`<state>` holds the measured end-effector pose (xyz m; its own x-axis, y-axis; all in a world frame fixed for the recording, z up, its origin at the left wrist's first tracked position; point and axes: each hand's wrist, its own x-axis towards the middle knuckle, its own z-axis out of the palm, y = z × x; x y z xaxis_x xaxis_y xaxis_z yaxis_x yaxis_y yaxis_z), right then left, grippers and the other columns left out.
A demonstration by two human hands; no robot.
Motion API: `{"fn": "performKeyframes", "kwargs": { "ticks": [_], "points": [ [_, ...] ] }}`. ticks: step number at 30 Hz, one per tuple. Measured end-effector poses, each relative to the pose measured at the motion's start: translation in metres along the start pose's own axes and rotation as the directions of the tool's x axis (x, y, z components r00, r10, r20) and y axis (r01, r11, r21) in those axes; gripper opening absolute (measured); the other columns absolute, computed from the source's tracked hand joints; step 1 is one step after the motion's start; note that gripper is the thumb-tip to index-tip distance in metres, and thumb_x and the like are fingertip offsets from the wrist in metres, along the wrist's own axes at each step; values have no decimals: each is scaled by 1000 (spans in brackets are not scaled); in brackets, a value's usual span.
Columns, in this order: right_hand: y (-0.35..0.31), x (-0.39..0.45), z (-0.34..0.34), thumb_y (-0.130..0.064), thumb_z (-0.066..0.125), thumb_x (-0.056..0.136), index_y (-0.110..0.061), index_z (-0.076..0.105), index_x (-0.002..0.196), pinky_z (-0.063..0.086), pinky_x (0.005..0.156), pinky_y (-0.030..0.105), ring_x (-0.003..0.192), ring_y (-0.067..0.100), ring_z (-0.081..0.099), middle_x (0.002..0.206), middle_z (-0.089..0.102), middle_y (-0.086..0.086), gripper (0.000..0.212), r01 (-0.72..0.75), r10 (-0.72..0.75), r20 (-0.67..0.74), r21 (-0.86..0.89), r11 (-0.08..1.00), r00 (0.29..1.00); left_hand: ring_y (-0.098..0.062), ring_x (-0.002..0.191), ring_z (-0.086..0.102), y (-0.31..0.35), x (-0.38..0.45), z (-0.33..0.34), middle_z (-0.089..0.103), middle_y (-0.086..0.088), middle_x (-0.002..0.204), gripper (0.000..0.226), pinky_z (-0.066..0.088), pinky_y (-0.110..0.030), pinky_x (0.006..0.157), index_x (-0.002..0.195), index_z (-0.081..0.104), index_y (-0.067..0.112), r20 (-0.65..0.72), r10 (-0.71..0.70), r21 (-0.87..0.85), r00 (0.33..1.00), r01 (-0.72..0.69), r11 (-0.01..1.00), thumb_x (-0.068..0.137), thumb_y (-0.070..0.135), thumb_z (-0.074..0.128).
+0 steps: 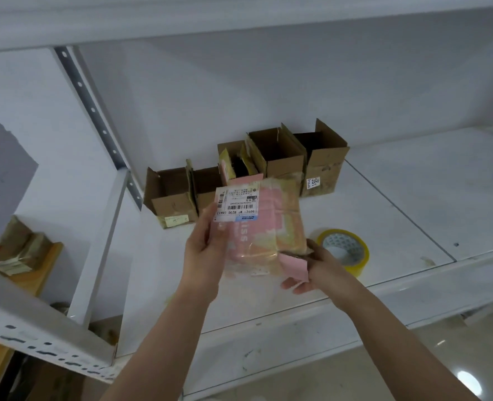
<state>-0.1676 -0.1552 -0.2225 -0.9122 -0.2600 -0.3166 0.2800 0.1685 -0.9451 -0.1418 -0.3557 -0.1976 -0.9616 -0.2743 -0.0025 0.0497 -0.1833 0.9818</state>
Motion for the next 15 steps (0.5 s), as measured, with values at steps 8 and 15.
{"fn": "performKeyframes", "kwargs": {
  "ticks": [8,15],
  "points": [
    [-24,-6,-10,-11,51,96,-25,48,108,55,47,27,46,18,67,69,64,0,19,119,-188,-98,-480,869,977,-10,104,56,-16,5,2,59,7,128,57,42,-26,84,129,58,28,42,-94,671,995,42,740,88,66,44],
    [-18,-8,-2,-53,63,85,-36,52,104,57,56,32,48,14,67,71,67,-6,28,91,-162,-66,-600,795,985,-16,84,66,-6,9,11,71,0,94,49,55,-32,75,127,58,20,118,-124,907,985,-56,417,93,52,44]
  ]
}}
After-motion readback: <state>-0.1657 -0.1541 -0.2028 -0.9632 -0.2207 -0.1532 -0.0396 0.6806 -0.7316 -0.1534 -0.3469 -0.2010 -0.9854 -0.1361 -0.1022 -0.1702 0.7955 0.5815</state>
